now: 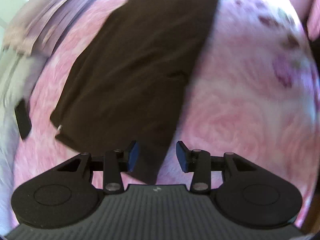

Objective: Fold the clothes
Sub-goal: 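Lay the held sweater edge flat on the bed and open both grippers, then pull both open grippers back above the folded sweater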

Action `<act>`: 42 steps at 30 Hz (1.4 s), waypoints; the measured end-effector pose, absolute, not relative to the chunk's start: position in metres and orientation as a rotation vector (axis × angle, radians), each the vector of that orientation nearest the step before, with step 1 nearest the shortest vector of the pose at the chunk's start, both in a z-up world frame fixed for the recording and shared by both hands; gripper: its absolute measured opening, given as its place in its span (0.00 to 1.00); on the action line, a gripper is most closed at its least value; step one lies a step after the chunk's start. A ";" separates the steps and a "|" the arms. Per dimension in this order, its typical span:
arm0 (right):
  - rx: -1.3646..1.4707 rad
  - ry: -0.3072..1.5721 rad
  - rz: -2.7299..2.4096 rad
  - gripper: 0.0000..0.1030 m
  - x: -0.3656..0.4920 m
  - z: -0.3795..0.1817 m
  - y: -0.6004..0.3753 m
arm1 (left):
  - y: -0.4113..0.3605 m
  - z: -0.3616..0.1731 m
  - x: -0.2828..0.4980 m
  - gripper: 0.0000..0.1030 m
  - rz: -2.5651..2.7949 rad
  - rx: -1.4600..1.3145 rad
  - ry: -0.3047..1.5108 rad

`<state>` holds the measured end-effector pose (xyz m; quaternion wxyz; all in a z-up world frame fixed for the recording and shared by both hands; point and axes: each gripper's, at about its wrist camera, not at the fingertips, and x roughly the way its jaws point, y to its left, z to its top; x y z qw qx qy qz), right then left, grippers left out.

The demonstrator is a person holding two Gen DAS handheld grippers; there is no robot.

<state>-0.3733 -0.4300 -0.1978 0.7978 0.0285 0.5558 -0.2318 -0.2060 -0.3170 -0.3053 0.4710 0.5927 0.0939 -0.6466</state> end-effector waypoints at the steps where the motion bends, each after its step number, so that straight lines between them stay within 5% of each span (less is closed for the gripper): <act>1: -0.046 1.221 -0.487 0.69 -0.371 -0.203 -0.416 | -0.317 -0.314 -0.210 0.35 -1.559 1.485 0.177; 4: -0.356 1.292 -0.445 0.69 -0.362 -0.232 -0.386 | -0.318 -0.334 -0.214 0.31 -1.503 1.563 0.038; 7: -0.477 1.276 -0.414 0.66 -0.357 -0.250 -0.382 | -0.318 -0.340 -0.206 0.08 -1.449 1.599 -0.006; 8: -0.481 1.279 -0.413 0.61 -0.359 -0.250 -0.385 | -0.317 -0.337 -0.201 0.08 -1.436 1.595 0.005; 10: -0.483 1.291 -0.411 0.04 -0.365 -0.249 -0.392 | -0.314 -0.331 -0.191 0.06 -1.421 1.586 0.022; 15: -0.384 1.391 -0.551 0.00 -0.403 -0.250 -0.438 | -0.303 -0.316 -0.194 0.05 -1.435 1.554 0.056; 30: -0.130 1.331 -0.631 0.00 -0.412 -0.200 -0.446 | -0.301 -0.272 -0.167 0.08 -1.196 1.486 0.465; 32: -0.109 1.294 -0.620 0.12 -0.401 -0.191 -0.444 | -0.303 -0.256 -0.160 0.10 -1.133 1.389 0.551; 34: -0.088 1.257 -0.609 0.63 -0.389 -0.182 -0.443 | -0.305 -0.239 -0.153 0.10 -1.073 1.285 0.624; 38: -0.022 1.202 -0.564 0.64 -0.364 -0.165 -0.447 | -0.307 -0.209 -0.142 0.20 -0.995 1.120 0.717; 40: 0.031 1.181 -0.564 0.64 -0.354 -0.155 -0.445 | -0.309 -0.198 -0.135 0.39 -0.978 1.056 0.752; 42: 0.095 1.154 -0.590 0.64 -0.345 -0.145 -0.441 | -0.309 -0.193 -0.125 0.39 -1.014 1.043 0.751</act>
